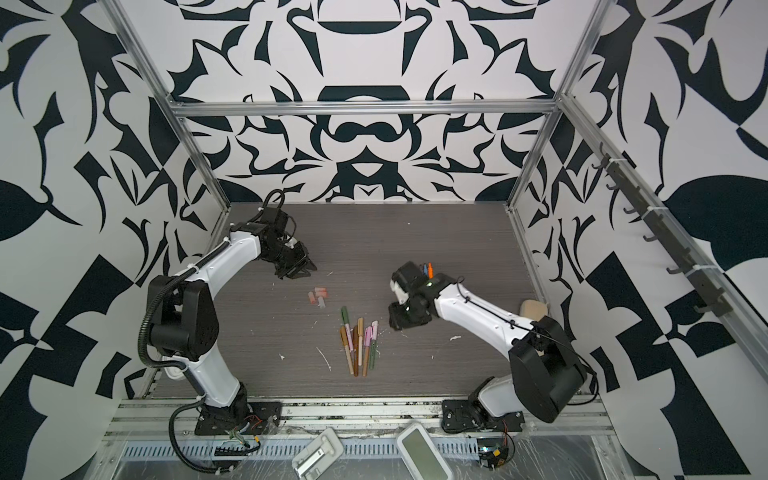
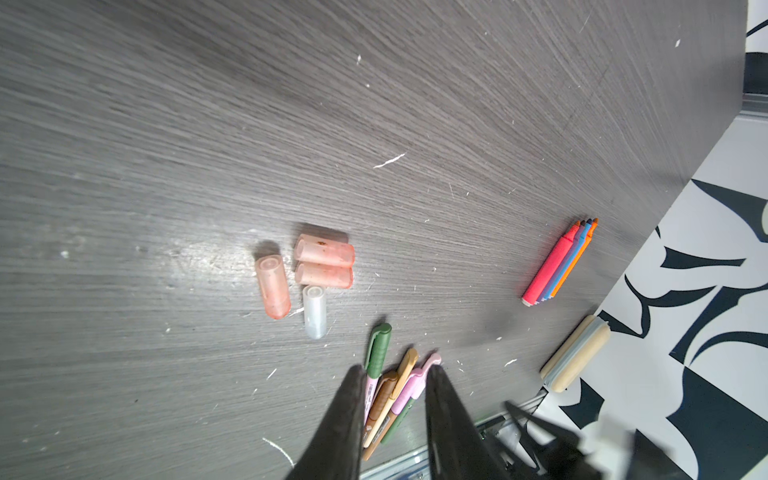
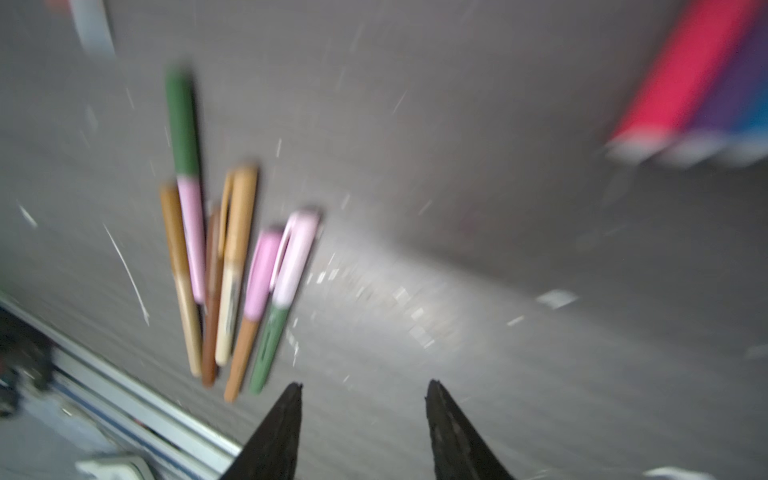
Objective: Open the pen caps
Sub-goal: 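Move the right gripper over the pile of pastel pens, then lower the right gripper and close on the green pen with pink cap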
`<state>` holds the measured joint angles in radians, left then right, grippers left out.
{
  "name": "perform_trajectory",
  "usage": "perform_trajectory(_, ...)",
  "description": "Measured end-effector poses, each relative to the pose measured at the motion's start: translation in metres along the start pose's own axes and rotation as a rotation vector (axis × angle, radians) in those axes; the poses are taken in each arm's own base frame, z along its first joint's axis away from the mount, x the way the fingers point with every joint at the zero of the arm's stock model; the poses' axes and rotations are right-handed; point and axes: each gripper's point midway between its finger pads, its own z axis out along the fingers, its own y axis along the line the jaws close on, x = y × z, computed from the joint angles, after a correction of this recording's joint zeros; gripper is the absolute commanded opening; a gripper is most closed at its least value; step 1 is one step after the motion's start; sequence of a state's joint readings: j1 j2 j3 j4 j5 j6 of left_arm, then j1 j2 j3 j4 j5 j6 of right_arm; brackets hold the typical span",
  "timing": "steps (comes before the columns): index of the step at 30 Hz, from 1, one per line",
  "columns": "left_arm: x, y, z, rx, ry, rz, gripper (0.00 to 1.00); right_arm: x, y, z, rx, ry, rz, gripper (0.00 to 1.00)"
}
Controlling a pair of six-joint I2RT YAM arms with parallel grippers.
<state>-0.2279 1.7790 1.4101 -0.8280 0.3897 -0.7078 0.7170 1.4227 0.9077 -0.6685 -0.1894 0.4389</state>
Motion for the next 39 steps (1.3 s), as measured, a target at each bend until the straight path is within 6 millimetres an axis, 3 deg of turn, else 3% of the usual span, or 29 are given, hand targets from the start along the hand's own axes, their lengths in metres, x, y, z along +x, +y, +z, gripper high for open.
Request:
perform_trajectory(3, 0.006, -0.002, 0.003, 0.001, 0.014, 0.010, 0.29, 0.034, 0.025, 0.018, 0.046, 0.070, -0.055, 0.49)
perform_trajectory(7, 0.016, -0.012, 0.000, 0.017, 0.017, 0.042, 0.29, 0.058, 0.052, 0.032, 0.077, 0.080, -0.066, 0.46)
perform_trajectory(14, 0.042, -0.028, -0.021, 0.128, -0.026, 0.088, 0.29, 0.059, 0.078, 0.038, 0.053, 0.044, 0.071, 0.43)
perform_trajectory(24, 0.068, -0.044, -0.046, 0.280, -0.019, 0.075, 0.30, 0.063, 0.074, 0.044, 0.083, 0.059, 0.210, 0.36)
perform_trajectory(39, 0.080, -0.038, -0.045, 0.305, 0.001, 0.057, 0.30, 0.065, 0.071, 0.049, 0.099, 0.074, 0.269, 0.32)
